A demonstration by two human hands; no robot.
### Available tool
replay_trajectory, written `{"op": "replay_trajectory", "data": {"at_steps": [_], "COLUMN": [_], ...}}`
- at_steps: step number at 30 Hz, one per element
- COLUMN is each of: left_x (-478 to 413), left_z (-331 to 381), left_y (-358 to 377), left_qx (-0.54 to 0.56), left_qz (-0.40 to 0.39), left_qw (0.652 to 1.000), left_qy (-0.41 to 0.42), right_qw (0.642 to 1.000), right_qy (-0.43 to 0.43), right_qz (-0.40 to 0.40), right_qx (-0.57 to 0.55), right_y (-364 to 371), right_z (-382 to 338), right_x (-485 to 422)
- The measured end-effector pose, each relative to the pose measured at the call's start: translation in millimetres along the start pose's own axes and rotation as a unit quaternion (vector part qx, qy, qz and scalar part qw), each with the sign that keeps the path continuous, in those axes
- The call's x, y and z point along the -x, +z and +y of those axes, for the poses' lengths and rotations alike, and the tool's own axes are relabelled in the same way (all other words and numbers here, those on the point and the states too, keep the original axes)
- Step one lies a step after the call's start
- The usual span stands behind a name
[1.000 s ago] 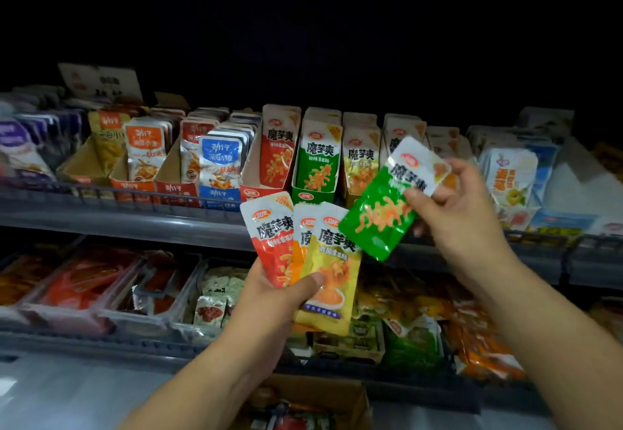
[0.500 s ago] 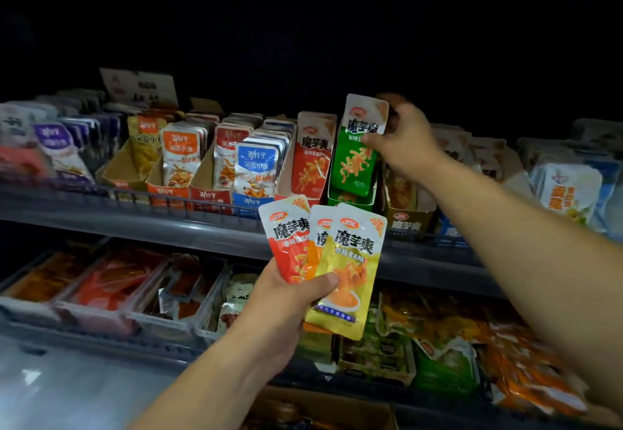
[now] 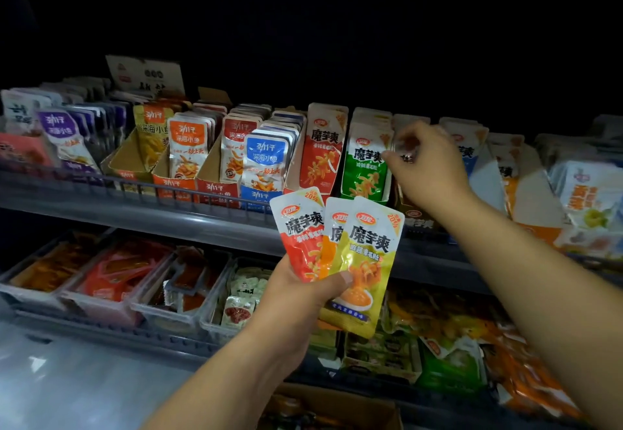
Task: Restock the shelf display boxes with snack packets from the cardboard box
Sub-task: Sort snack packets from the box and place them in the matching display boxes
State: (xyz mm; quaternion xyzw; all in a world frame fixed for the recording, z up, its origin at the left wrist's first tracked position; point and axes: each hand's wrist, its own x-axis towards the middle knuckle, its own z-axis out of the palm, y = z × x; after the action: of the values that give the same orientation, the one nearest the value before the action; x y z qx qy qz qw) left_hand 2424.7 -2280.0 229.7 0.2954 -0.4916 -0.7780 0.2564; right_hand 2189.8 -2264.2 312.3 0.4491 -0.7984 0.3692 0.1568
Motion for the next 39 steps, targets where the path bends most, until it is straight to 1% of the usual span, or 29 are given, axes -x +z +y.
{"op": "replay_trajectory", "data": {"at_steps": [1, 2, 3, 4, 6, 7, 8, 9, 11, 12, 14, 16, 18, 20, 22, 24, 26, 28, 29, 30, 33, 34, 35, 36, 37, 39], "left_x": [0.2, 0.1, 0.4, 0.3, 1.5, 3.1, 4.1, 4.9, 4.4, 3.0, 0.2, -1.2, -2.0, -3.0, -3.8, -5.0, -6.4, -7.7, -8.2, -8.6, -9.8, -10.2, -10.7, -11.0, -11.0, -10.9], "left_z": [-0.4, -0.8, -1.0, -1.5, -3.1, -3.7, -4.6, -5.9, -8.7, -9.6, -10.2, -10.2, -10.2, -9.7, -9.4, -10.0, -10.9, -12.1, -12.7, -13.0, -13.9, -14.2, -14.9, -15.4, -16.1, -18.2], "left_y": [0.6, 1.2, 2.3, 3.5, 5.7, 8.7, 11.5, 14.5, 19.5, 21.0, 23.1, 24.5, 26.6, 29.1, 31.8, 34.3, 35.6, 36.6, 36.9, 37.2, 38.9, 39.2, 39.8, 40.3, 41.4, 45.1], "left_qx": [-0.002, -0.005, -0.008, -0.010, -0.013, -0.014, -0.012, -0.005, 0.012, 0.012, 0.003, 0.001, 0.008, 0.016, 0.025, 0.031, 0.034, 0.034, 0.035, 0.035, 0.035, 0.036, 0.037, 0.036, 0.034, 0.029], "left_qz": [0.003, 0.003, 0.003, 0.004, 0.002, -0.004, -0.010, -0.016, -0.011, 0.000, 0.008, 0.006, 0.001, -0.007, -0.018, -0.028, -0.029, -0.032, -0.033, -0.035, -0.041, -0.041, -0.041, -0.043, -0.047, -0.056], "left_qw": [1.000, 1.000, 1.000, 1.000, 1.000, 1.000, 1.000, 1.000, 1.000, 1.000, 1.000, 1.000, 1.000, 1.000, 0.999, 0.999, 0.999, 0.999, 0.999, 0.999, 0.998, 0.998, 0.998, 0.998, 0.998, 0.998], "left_qy": [0.002, 0.005, 0.009, 0.013, 0.023, 0.025, 0.025, 0.020, 0.003, -0.002, -0.001, 0.001, 0.005, 0.009, 0.009, 0.007, 0.006, 0.008, 0.009, 0.011, 0.015, 0.016, 0.018, 0.019, 0.021, 0.026], "right_qw": [0.997, 0.988, 0.976, 0.963, 0.937, 0.927, 0.924, 0.928, 0.948, 0.958, 0.966, 0.973, 0.983, 0.989, 0.991, 0.994, 0.996, 0.993, 0.992, 0.994, 0.999, 0.998, 0.998, 0.999, 0.996, 0.975], "right_qy": [0.038, 0.081, 0.116, 0.138, 0.153, 0.155, 0.155, 0.155, 0.149, 0.149, 0.145, 0.103, 0.053, 0.027, 0.027, 0.043, 0.059, 0.050, 0.042, 0.034, 0.009, 0.001, 0.002, 0.018, 0.045, 0.096], "right_qz": [-0.002, -0.023, -0.061, -0.114, -0.216, -0.242, -0.246, -0.236, -0.191, -0.154, -0.071, -0.008, 0.023, 0.035, 0.035, 0.017, -0.042, -0.107, -0.116, -0.101, 0.027, 0.055, 0.056, 0.032, -0.013, -0.138], "right_qx": [-0.069, -0.130, -0.174, -0.202, -0.230, -0.243, -0.249, -0.243, -0.205, -0.191, -0.204, -0.209, -0.173, -0.143, -0.127, -0.102, -0.059, -0.010, 0.009, 0.021, 0.022, 0.010, -0.009, -0.040, -0.080, -0.146], "right_y": [-7.1, -14.2, -21.5, -28.5, -37.2, -39.9, -41.2, -43.0, -47.3, -51.6, -64.0, -75.8, -81.6, -80.6, -73.2, -62.3, -49.6, -36.5, -32.1, -29.8, -35.2, -39.2, -41.9, -44.9, -47.7, -52.6], "right_z": [-3.9, -8.3, -11.7, -14.2, -15.3, -12.5, -8.5, -3.8, 6.7, 11.6, 21.0, 29.0, 34.6, 37.6, 37.9, 38.0, 41.8, 47.4, 49.0, 50.6, 49.6, 46.1, 42.9, 37.2, 31.3, 22.7], "right_x": [13.3, 27.9, 43.4, 58.7, 84.8, 93.1, 97.5, 98.8, 93.9, 87.4, 65.3, 36.2, 7.7, -14.0, -27.7, -33.9, -33.1, -28.5, -25.7, -23.0, -8.5, 1.0, 11.6, 24.7, 38.4, 64.7]}}
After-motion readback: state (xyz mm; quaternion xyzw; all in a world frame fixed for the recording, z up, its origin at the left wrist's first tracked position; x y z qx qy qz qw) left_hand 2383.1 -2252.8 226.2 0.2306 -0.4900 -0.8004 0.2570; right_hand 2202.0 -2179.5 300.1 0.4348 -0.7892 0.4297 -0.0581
